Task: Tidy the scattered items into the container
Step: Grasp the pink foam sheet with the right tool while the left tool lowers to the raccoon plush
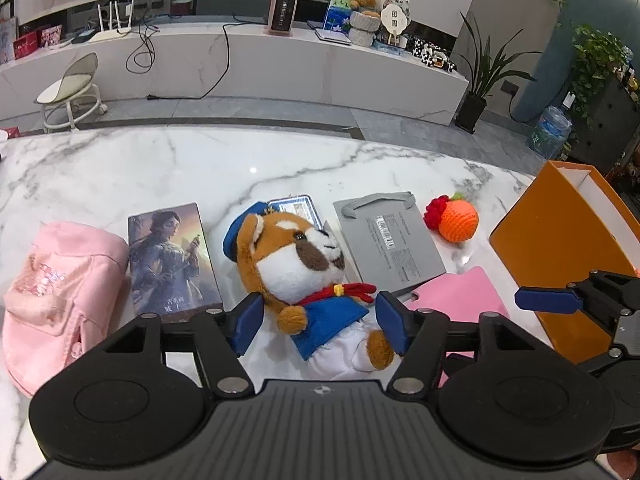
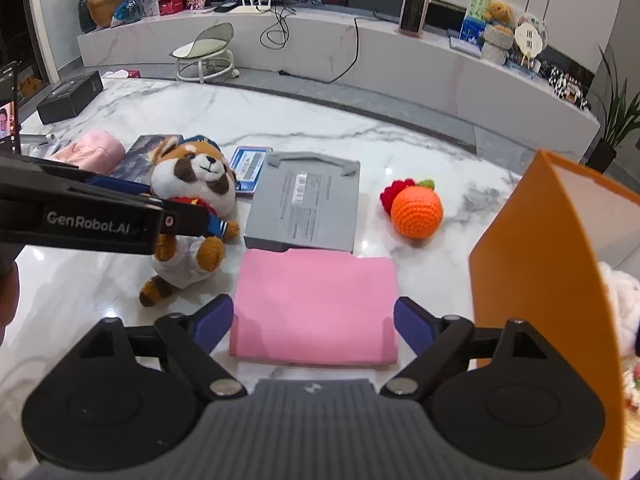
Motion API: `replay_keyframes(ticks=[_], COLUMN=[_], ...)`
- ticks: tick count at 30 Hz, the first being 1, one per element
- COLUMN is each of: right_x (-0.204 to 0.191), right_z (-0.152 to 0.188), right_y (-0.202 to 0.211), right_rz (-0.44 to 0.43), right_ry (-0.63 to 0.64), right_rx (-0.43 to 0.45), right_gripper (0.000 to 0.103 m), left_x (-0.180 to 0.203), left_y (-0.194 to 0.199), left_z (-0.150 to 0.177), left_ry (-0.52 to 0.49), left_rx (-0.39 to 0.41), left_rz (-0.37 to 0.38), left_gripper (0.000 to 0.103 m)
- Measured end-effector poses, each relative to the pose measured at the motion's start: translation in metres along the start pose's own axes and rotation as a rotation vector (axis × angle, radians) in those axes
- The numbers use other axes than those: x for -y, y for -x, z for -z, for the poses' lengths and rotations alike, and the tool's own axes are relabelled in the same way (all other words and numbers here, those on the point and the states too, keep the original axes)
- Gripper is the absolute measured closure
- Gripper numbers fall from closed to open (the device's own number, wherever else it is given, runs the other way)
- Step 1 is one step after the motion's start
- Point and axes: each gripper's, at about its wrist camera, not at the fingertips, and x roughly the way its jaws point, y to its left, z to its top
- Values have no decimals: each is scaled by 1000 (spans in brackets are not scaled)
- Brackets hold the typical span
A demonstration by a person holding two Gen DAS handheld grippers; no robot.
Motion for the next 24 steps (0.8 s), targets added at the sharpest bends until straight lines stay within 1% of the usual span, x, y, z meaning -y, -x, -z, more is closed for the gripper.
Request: replay_keyframes(ticks=[6,8,16,24], right_x=[-1,-2,-1,-2], right_z=[1,0,-2,-2], right_y=[-14,-16,-21,-26], right_rz=[-13,-12,-9,8], right_ry=[0,2,8,45], right_rx=[-25,-23,-8,0], right_gripper=[10,9,7,2], left_x=[-3,-3,-3,-5], left_y=[-8,-10,-16,-22], left_z=[1,1,1,1], left_ry=[14,15,28,34], left_rx=[-12,-15,-26,-32], left_rz=[10,11,16,17], left_gripper=[22,21,20,17])
